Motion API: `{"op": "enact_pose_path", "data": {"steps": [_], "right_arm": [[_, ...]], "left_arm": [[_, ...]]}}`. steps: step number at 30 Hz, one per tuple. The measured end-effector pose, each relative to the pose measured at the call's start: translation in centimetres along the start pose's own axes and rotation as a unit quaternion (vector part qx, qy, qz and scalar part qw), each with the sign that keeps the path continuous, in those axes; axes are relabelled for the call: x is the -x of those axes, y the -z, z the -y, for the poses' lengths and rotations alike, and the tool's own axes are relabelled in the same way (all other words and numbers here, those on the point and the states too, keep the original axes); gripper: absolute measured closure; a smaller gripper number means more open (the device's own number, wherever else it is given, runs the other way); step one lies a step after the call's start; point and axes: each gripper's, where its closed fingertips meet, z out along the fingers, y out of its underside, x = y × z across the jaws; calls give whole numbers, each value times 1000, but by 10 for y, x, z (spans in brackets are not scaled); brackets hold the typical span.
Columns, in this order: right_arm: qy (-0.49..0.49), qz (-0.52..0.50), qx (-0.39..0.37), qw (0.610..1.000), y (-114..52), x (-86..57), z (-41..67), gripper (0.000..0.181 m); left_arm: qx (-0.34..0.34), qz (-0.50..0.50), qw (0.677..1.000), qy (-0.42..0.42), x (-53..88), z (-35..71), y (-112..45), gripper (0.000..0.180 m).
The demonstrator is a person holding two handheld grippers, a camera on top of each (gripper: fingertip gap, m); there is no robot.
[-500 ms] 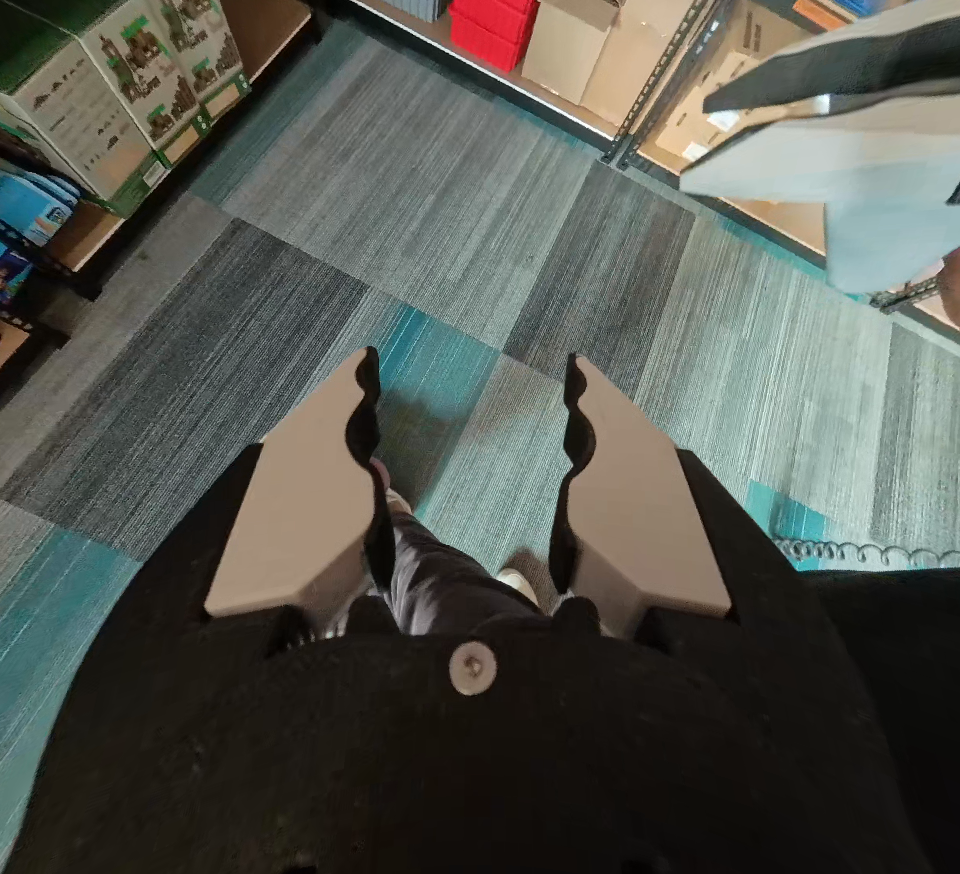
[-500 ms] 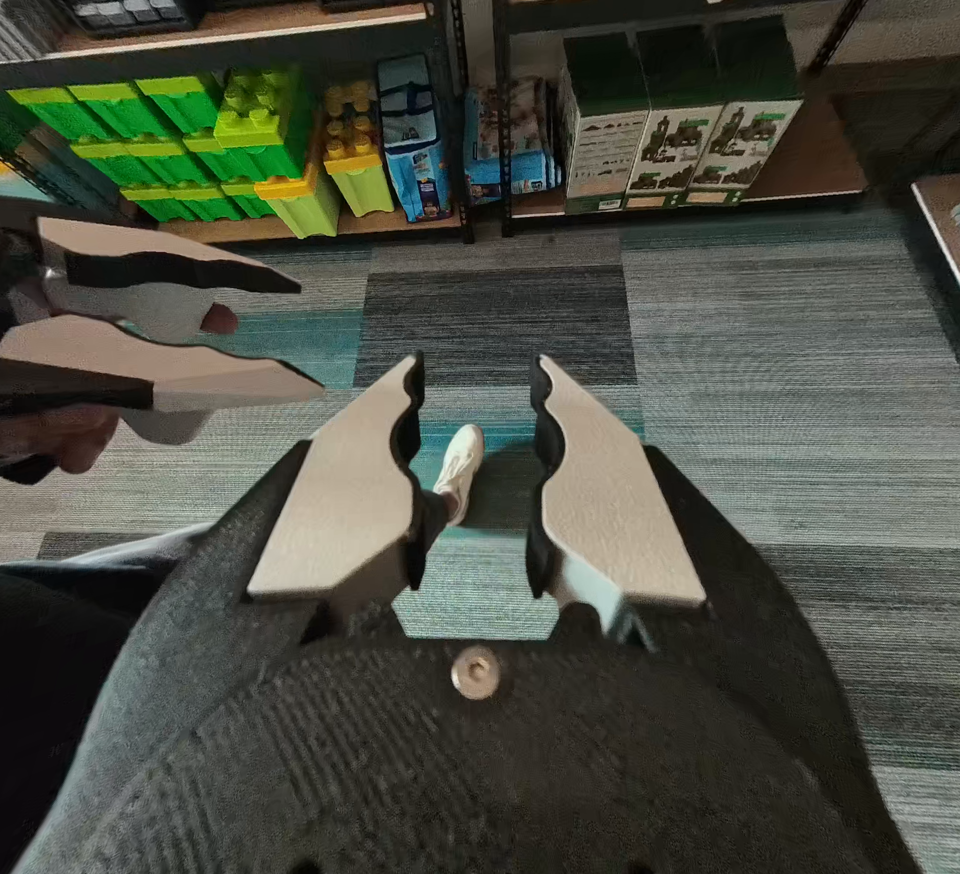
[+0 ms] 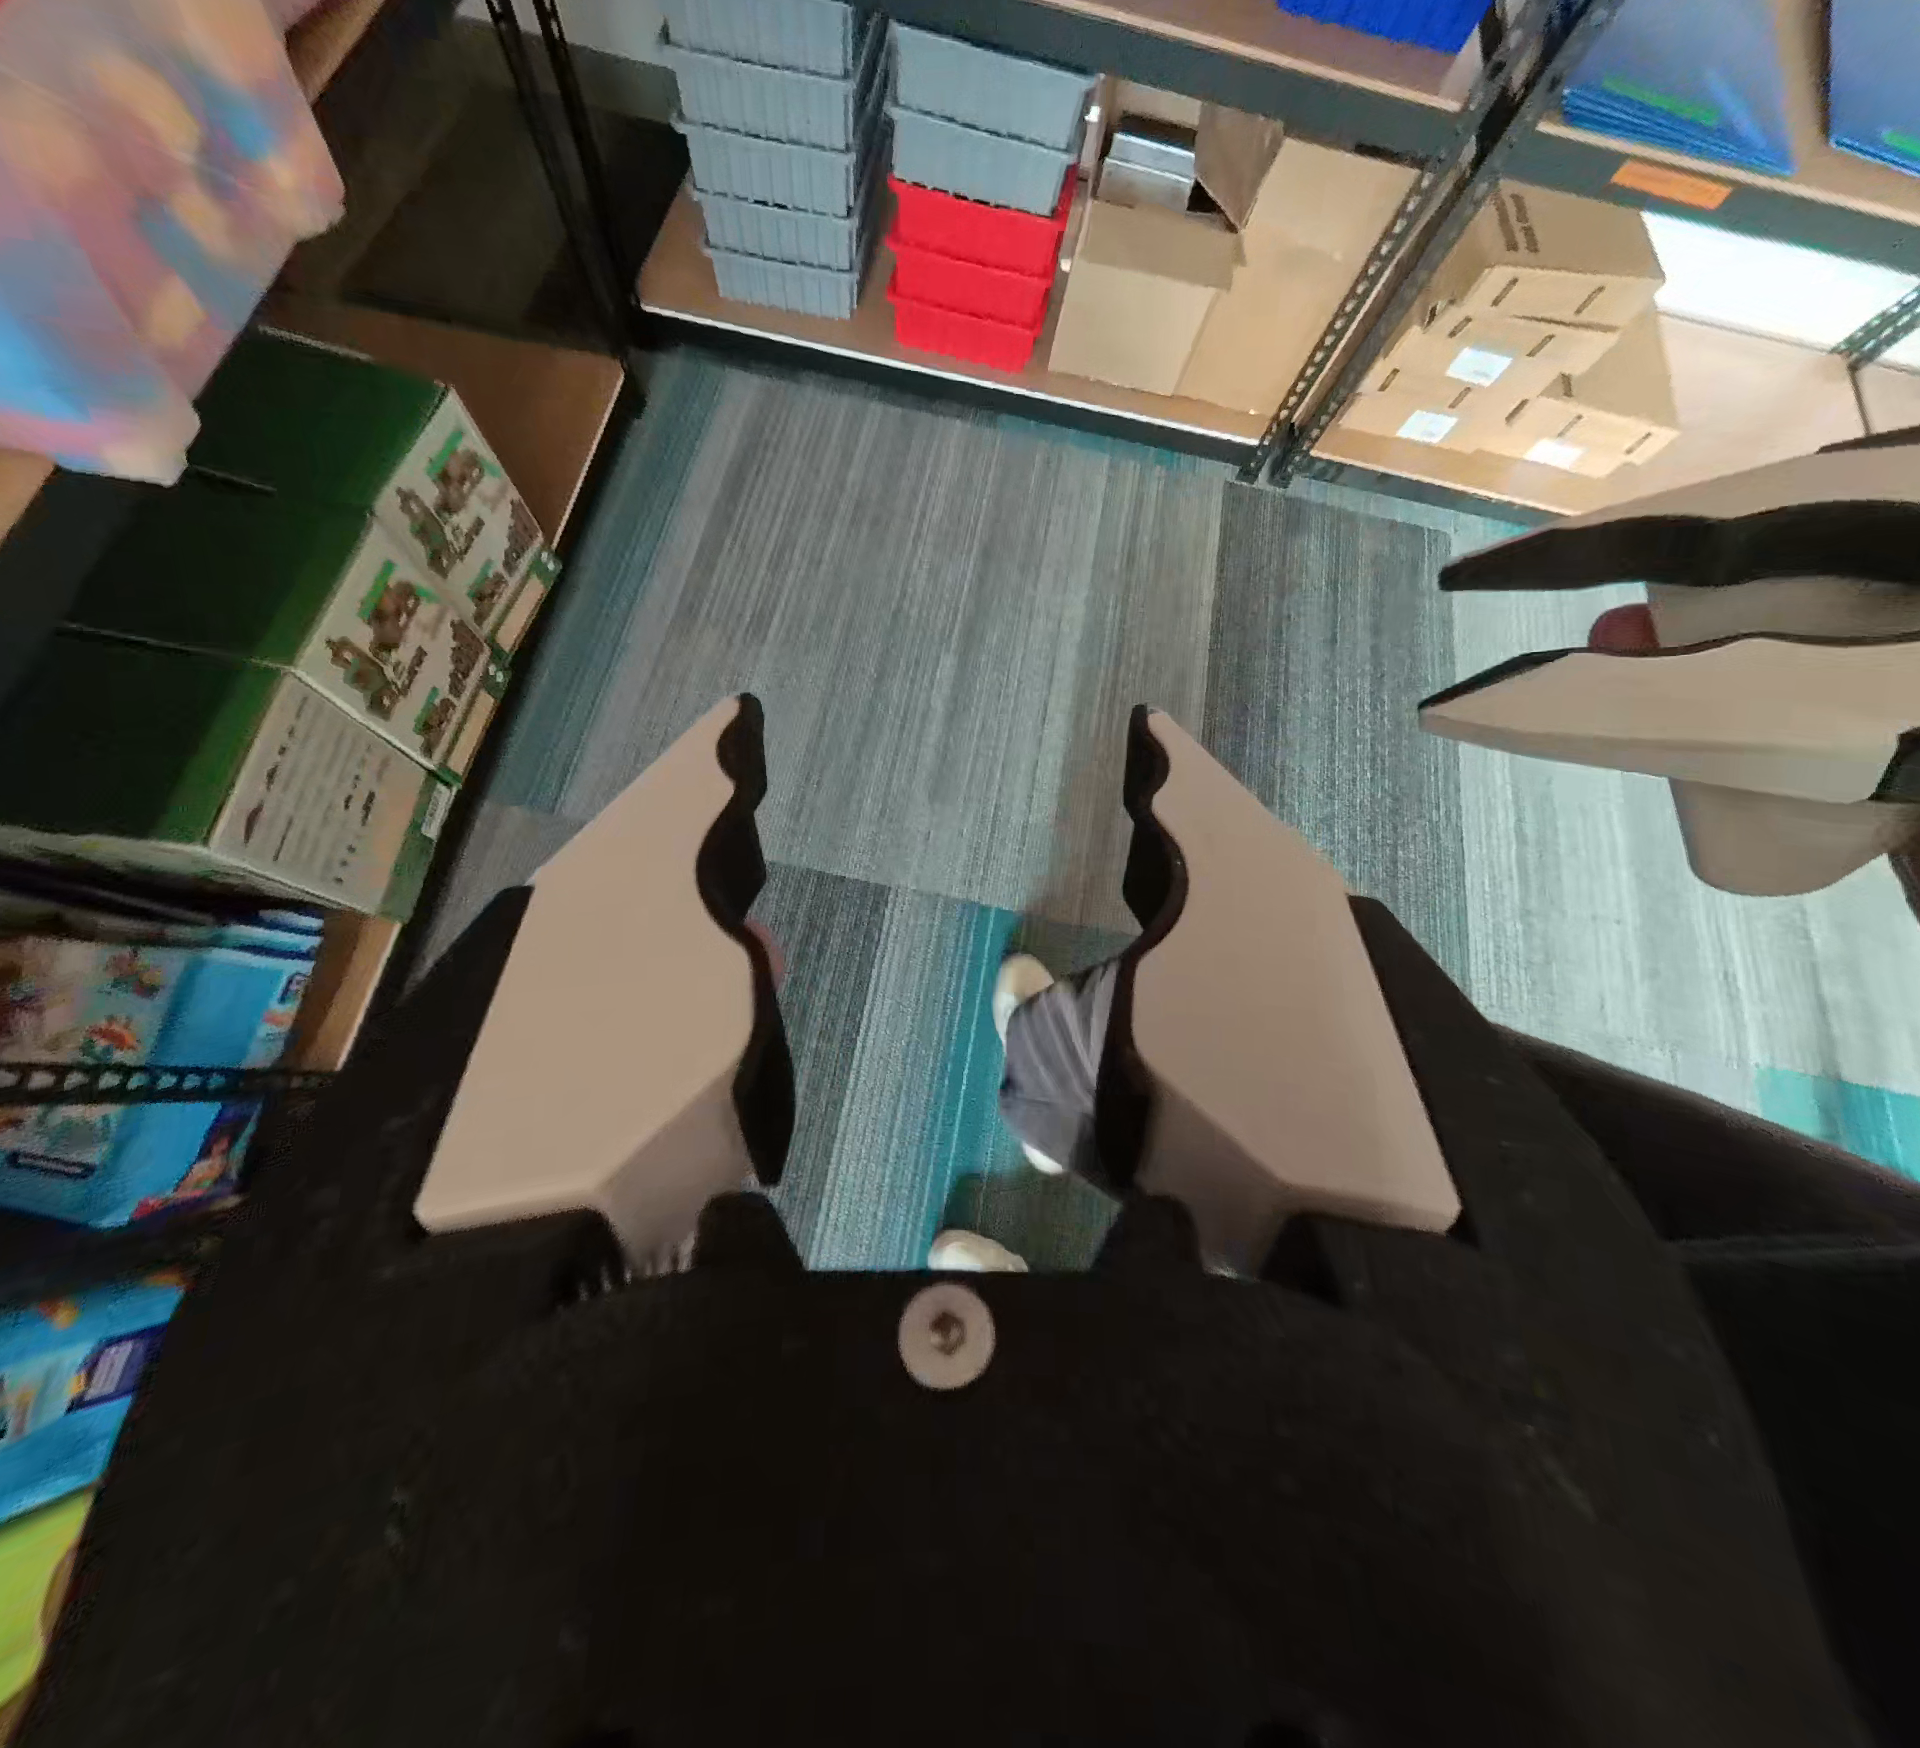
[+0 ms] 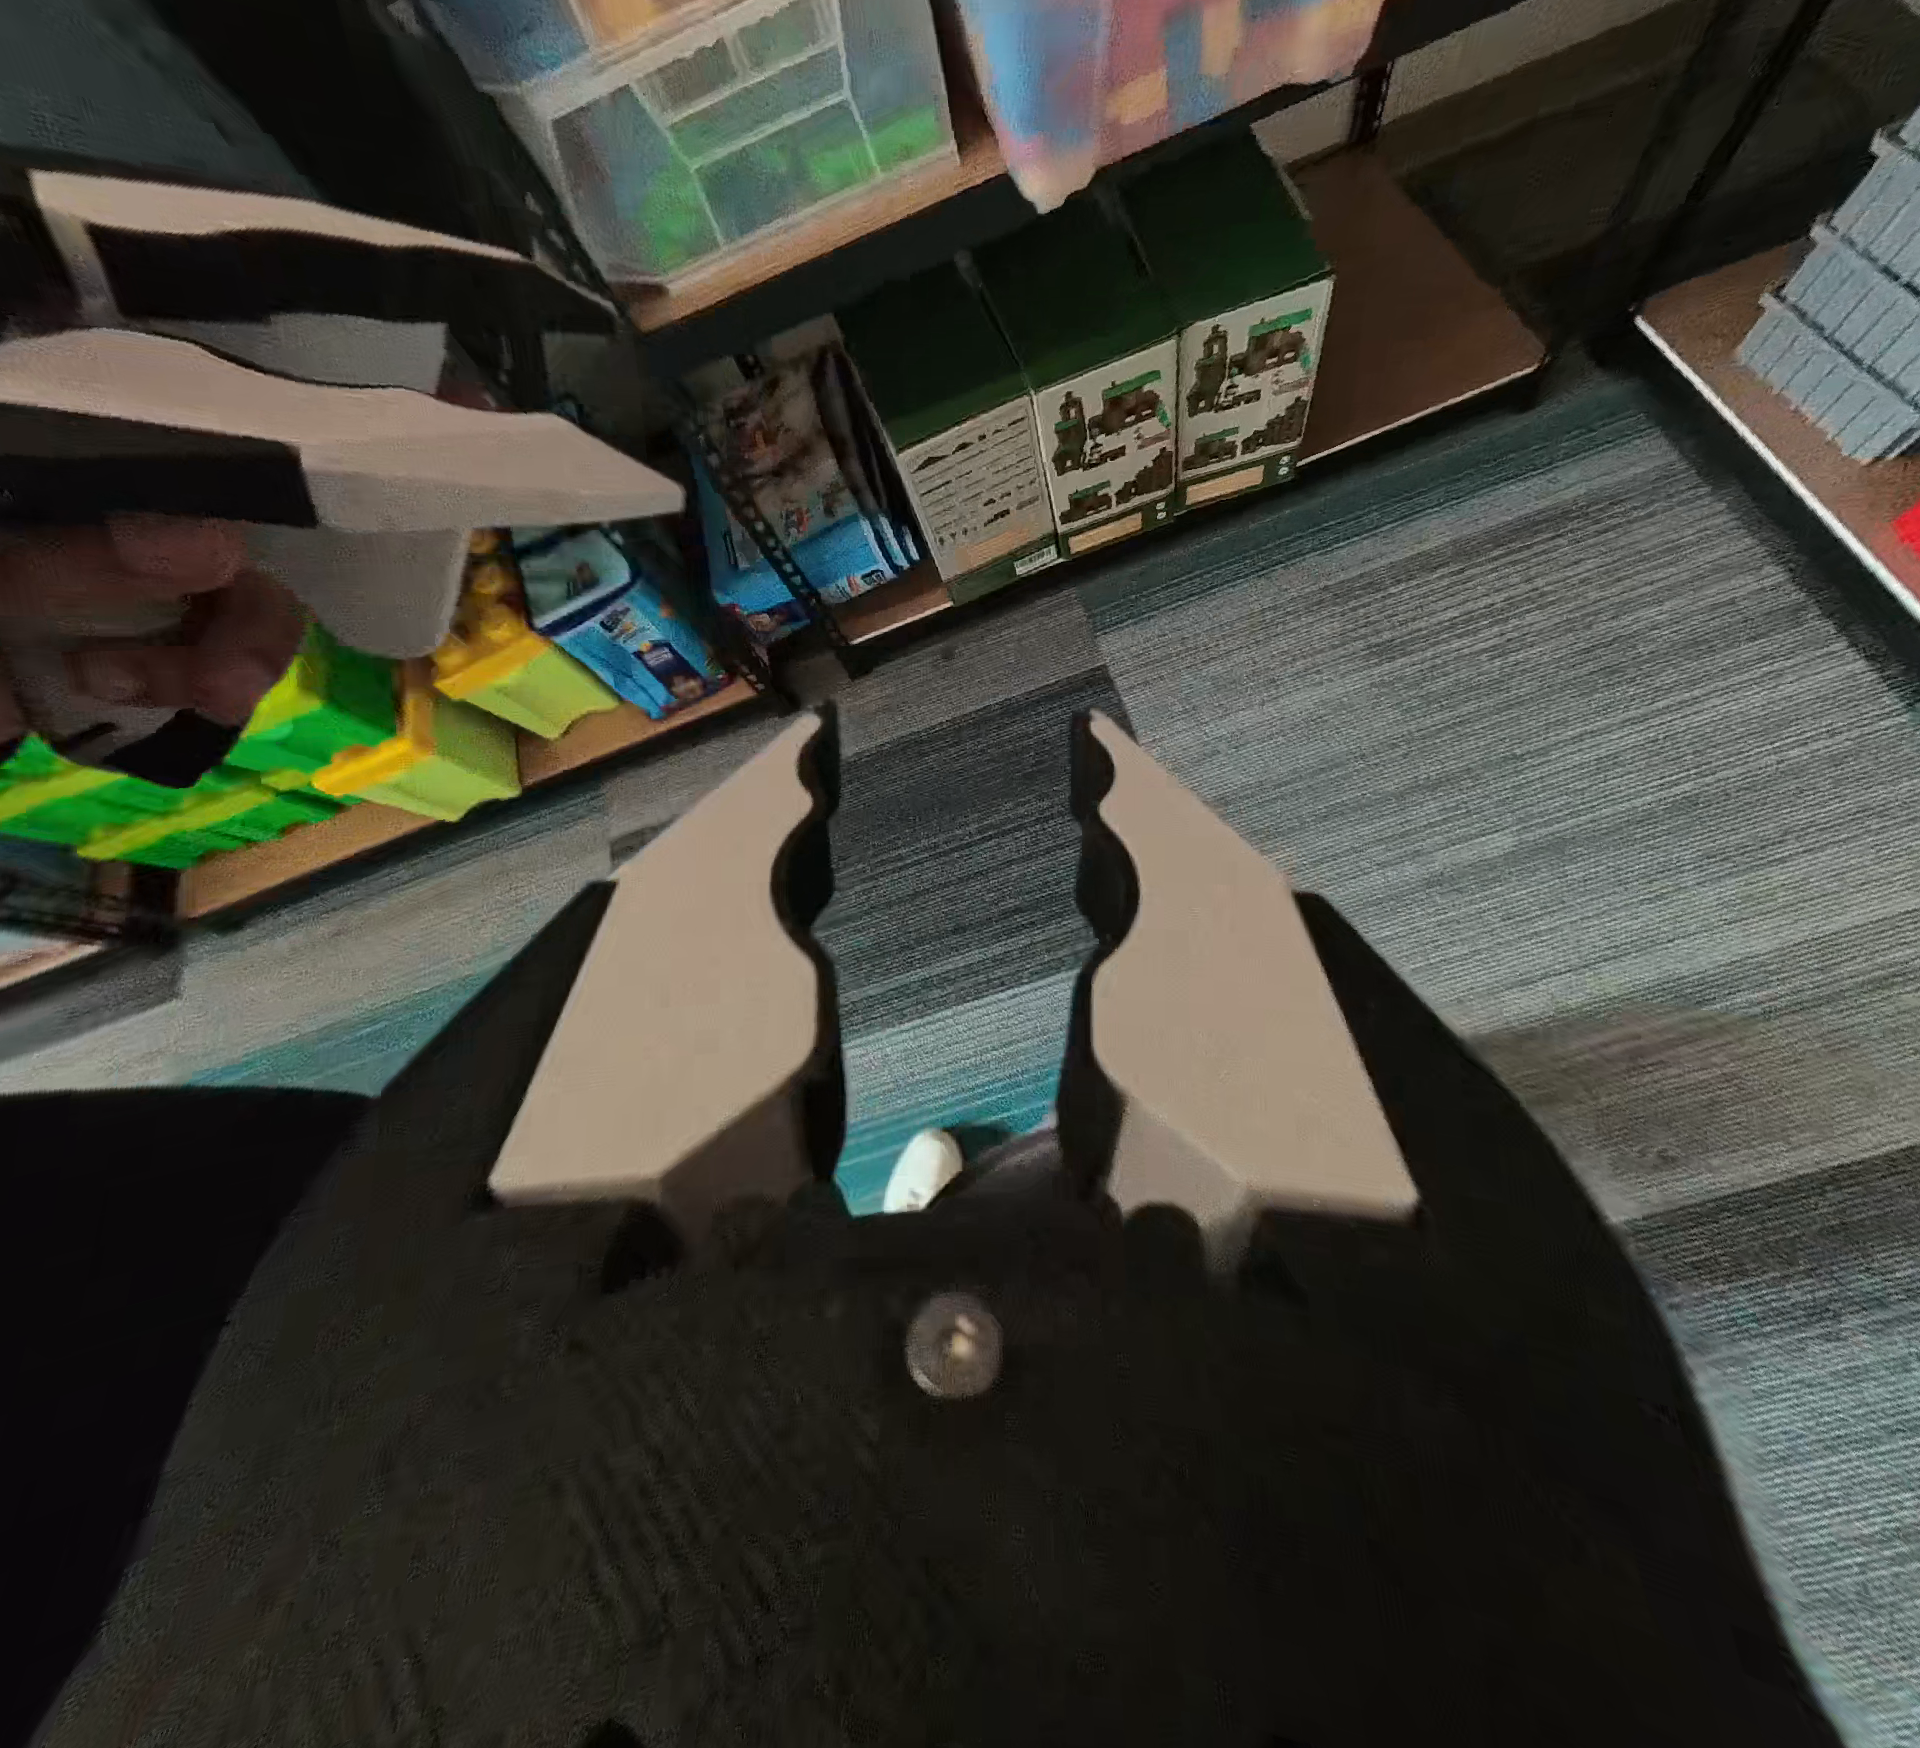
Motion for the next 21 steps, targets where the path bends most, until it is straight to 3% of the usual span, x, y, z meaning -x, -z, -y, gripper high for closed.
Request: {"op": "enact_pose_path", "data": {"steps": [3, 9, 14, 21], "right_arm": [[-34, -4, 18, 999, -57, -54, 18, 135], [-7, -15, 54, 998, -164, -170, 101, 135], [41, 15, 19, 999, -231, -241, 221, 135], [95, 35, 4, 995, -330, -303, 335, 137]], "left_arm": [[14, -6, 1000, 8, 39, 28, -63, 112], [42, -7, 997, 57, 103, 107, -190, 115], [-19, 13, 999, 33, 155, 225, -256, 117], [-76, 57, 993, 67, 257, 314, -317, 120]]}}
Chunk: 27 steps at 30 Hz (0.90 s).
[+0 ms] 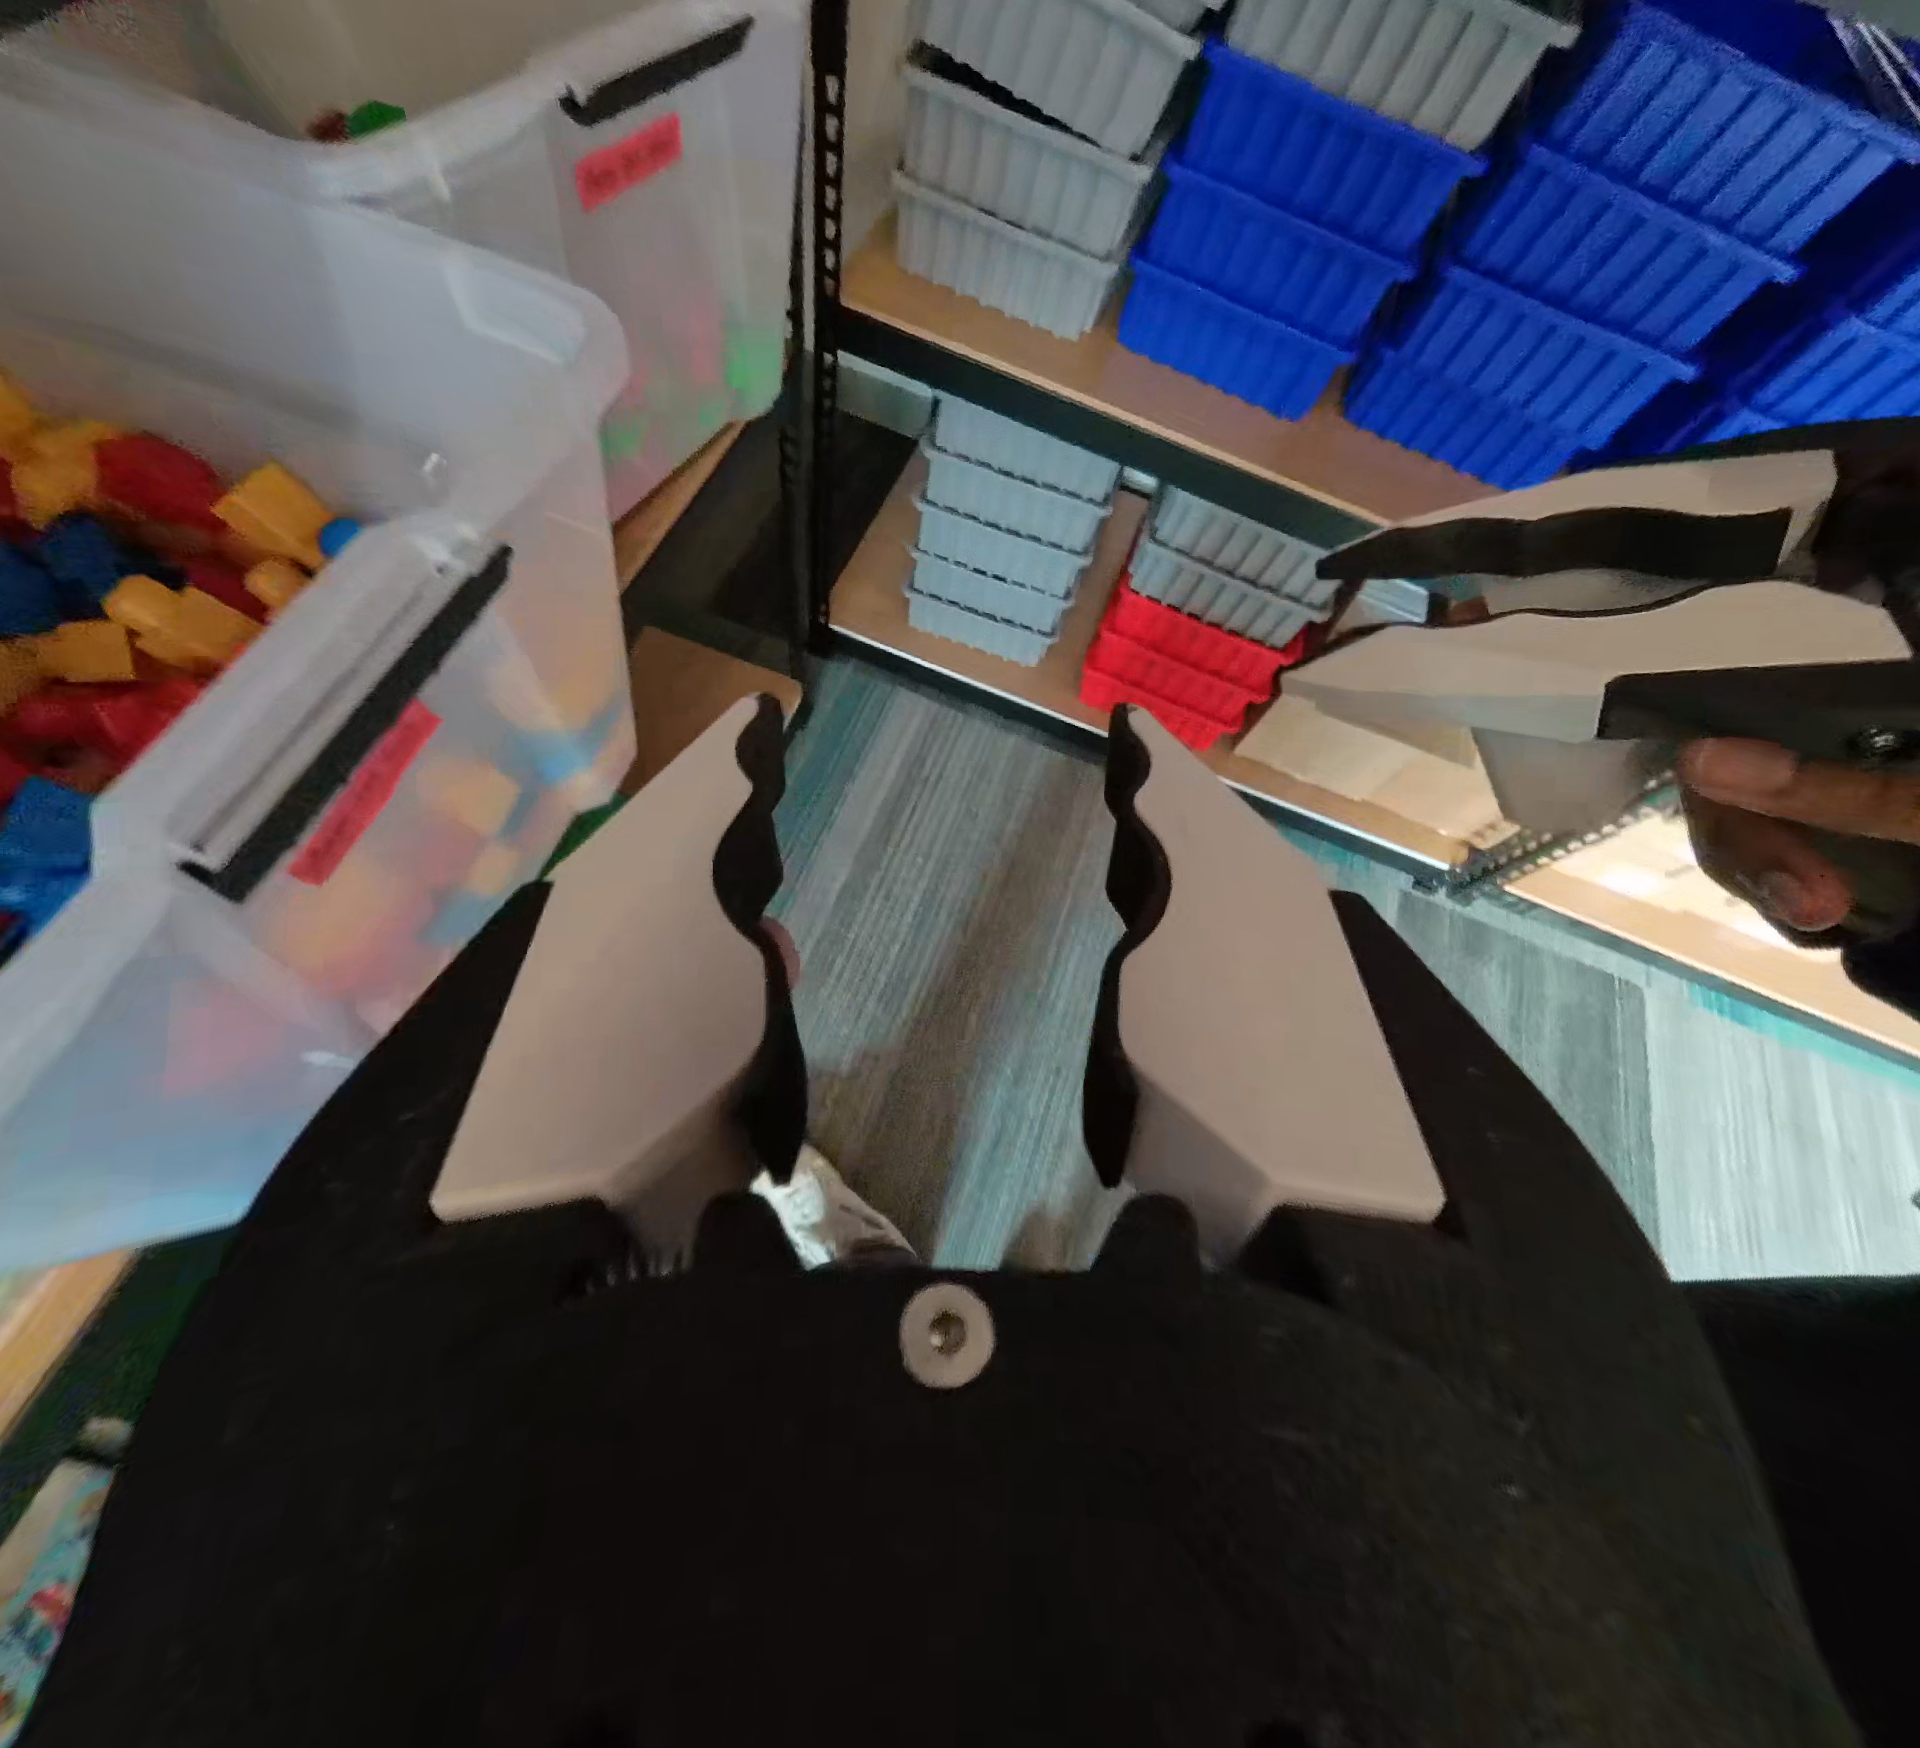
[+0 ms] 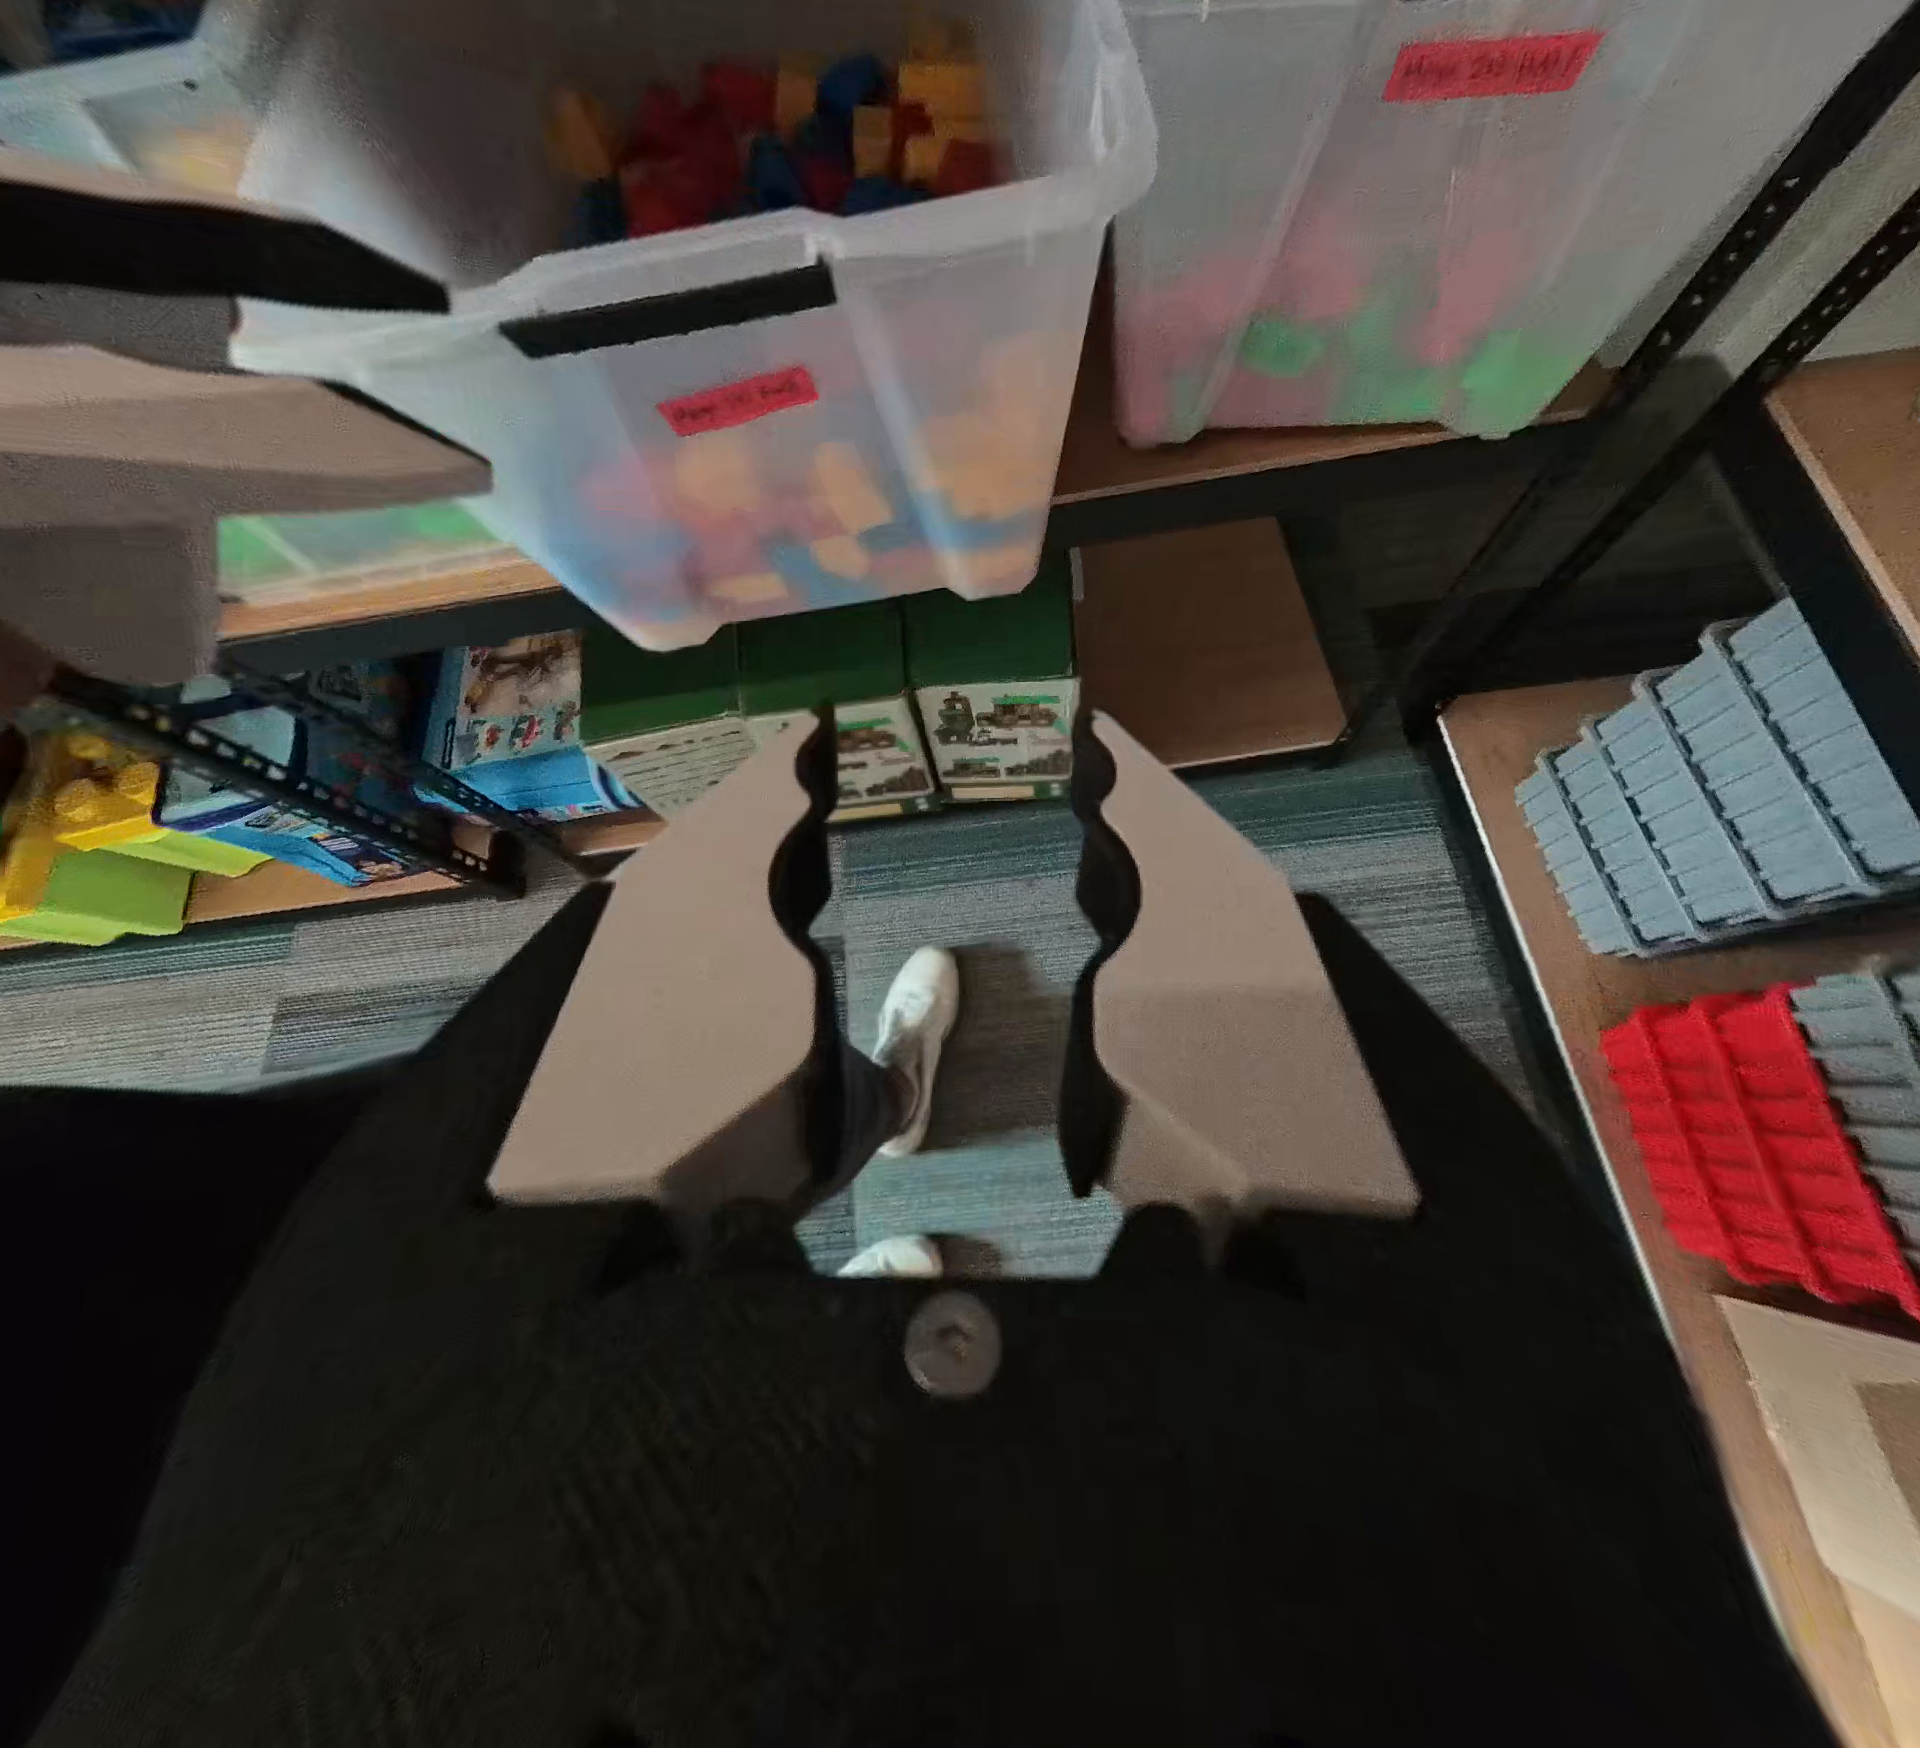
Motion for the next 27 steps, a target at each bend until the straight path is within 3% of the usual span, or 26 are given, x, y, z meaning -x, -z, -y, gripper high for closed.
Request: {"op": "enact_pose_path", "data": {"steps": [4, 6, 9, 12, 15, 18, 19, 23, 26, 27], "right_arm": [[-7, -18, 1, 1000, -64, -48, 32, 138], [-38, -21, 10, 999, -89, -65, 54, 140], [-37, 15, -53, 998, -115, -72, 106, 140], [-17, 20, -45, 999, -145, -92, 134, 141], [-4, 73, -77, 994, -164, -100, 178, 144], [38, 136, -93, 986, -188, -108, 217, 153], [53, 164, -97, 980, -196, -107, 228, 156], [128, 299, -92, 941, -210, -89, 261, 181], [190, 362, -104, 907, -213, -78, 274, 181], [202, 378, -106, 897, -215, -75, 275, 172]], "left_arm": [[-49, 5, 999, -4, 54, 59, -58, 124], [-39, 10, 999, -7, 79, 83, -88, 123], [-69, 0, 997, -21, 102, 122, -121, 125], [-47, 28, 998, -37, 126, 141, -145, 125], [-65, 52, 996, -27, 143, 156, -157, 135], [-63, 84, 994, -9, 165, 153, -173, 175], [-63, 101, 993, 5, 173, 152, -177, 180], [-76, 177, 978, 77, 195, 158, -180, 180], [-79, 238, 963, 98, 207, 157, -182, 180], [-75, 256, 958, 108, 210, 155, -182, 180]]}}
